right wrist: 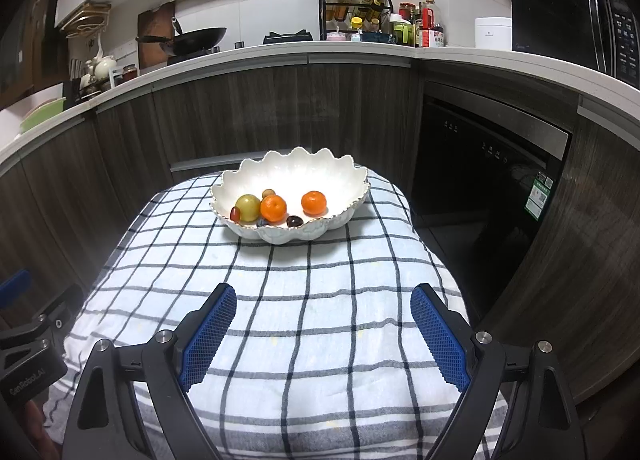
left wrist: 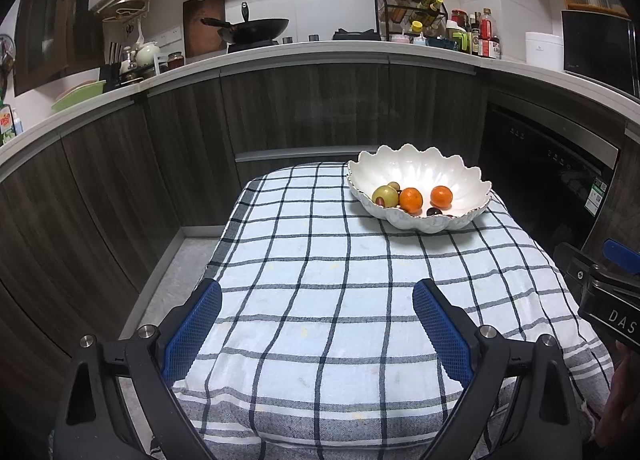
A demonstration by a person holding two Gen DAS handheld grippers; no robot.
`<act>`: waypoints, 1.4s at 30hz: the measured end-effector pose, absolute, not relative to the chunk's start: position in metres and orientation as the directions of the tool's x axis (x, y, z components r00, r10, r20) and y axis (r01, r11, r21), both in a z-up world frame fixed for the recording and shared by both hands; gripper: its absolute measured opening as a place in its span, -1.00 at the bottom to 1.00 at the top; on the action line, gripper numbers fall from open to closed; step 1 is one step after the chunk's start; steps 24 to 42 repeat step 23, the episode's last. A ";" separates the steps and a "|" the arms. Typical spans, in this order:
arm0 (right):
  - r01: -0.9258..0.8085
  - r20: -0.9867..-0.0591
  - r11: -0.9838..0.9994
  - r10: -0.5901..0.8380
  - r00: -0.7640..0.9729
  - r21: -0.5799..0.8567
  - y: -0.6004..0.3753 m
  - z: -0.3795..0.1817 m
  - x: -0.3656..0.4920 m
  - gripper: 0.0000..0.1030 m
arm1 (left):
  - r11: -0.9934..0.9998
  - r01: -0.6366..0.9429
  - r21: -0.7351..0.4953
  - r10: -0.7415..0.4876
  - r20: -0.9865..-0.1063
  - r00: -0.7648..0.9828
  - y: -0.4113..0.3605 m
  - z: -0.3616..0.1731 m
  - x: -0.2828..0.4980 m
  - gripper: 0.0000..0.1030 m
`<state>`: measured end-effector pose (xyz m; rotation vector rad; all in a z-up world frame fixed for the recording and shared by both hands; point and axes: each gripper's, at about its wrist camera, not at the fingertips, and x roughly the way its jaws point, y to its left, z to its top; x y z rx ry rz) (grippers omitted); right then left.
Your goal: Organize fruits
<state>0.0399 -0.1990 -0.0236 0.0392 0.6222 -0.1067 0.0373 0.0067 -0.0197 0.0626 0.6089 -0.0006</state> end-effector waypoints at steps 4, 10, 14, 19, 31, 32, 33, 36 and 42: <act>0.112 -0.586 0.994 -0.087 0.806 0.007 -0.199 -0.024 0.040 0.75 | 0.998 0.018 0.055 0.016 -0.568 0.823 0.007 -0.019 0.037 0.89; 0.112 -0.592 0.994 -0.089 0.801 0.002 -0.200 -0.025 0.042 0.75 | 0.999 0.015 0.052 0.018 -0.573 0.819 0.007 -0.021 0.038 0.89; 0.111 -0.593 0.994 -0.088 0.800 0.003 -0.201 -0.025 0.043 0.75 | 0.998 0.012 0.054 0.021 -0.564 0.826 0.007 -0.020 0.038 0.89; 0.111 -0.595 0.994 -0.087 0.799 0.005 -0.202 -0.025 0.044 0.75 | 0.998 0.012 0.056 0.022 -0.561 0.828 0.006 -0.021 0.038 0.90; 0.111 -0.595 0.994 -0.087 0.799 0.003 -0.202 -0.025 0.044 0.75 | 0.998 0.016 0.056 0.019 -0.572 0.820 0.006 -0.023 0.040 0.90; 0.111 -0.595 0.994 -0.087 0.799 0.003 -0.202 -0.025 0.044 0.75 | 0.998 0.016 0.056 0.019 -0.572 0.820 0.006 -0.023 0.040 0.90; 0.111 -0.595 0.994 -0.087 0.799 0.003 -0.202 -0.025 0.044 0.75 | 0.998 0.016 0.056 0.019 -0.572 0.820 0.006 -0.023 0.040 0.90; 0.111 -0.595 0.994 -0.087 0.799 0.003 -0.202 -0.025 0.044 0.75 | 0.998 0.016 0.056 0.019 -0.572 0.820 0.006 -0.023 0.040 0.90; 0.111 -0.595 0.994 -0.087 0.799 0.003 -0.202 -0.025 0.044 0.75 | 0.998 0.016 0.056 0.019 -0.572 0.820 0.006 -0.023 0.040 0.90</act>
